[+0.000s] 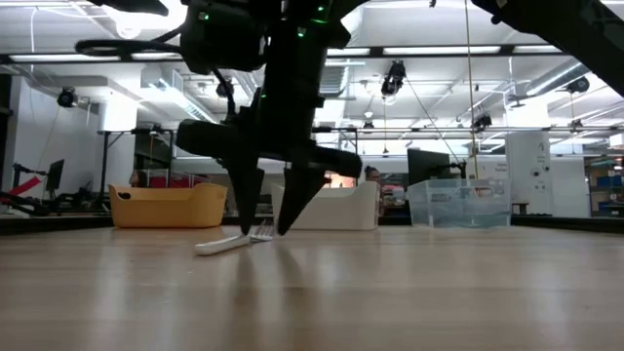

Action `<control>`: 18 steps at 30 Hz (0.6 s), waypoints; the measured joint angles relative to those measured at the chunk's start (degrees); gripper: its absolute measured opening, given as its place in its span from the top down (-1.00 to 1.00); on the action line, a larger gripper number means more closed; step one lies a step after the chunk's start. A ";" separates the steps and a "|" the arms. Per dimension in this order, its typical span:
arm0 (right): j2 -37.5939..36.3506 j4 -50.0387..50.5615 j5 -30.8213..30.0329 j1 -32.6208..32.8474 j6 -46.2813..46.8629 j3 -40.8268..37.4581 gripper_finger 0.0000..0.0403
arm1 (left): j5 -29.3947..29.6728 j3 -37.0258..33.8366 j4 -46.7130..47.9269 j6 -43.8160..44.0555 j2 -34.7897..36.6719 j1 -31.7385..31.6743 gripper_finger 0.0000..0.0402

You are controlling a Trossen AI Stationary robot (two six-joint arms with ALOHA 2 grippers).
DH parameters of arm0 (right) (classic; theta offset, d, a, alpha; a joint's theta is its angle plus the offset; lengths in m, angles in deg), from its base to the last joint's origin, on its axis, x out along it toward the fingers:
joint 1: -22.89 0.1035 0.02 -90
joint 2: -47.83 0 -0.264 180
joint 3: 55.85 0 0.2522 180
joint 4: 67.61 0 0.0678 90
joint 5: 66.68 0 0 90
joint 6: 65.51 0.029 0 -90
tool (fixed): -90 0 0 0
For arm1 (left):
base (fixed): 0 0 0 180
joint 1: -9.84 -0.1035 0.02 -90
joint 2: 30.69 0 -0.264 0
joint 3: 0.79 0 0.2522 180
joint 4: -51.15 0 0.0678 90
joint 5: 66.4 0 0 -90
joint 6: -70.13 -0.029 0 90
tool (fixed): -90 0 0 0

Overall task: Sort silverware by color (type)
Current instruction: Put the white fork into the white bin

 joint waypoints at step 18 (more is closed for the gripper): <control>-0.90 -1.56 -1.87 0.02 5.63 -0.20 0.07 | -0.06 0.04 0.02 0.79 -0.22 0.00 1.00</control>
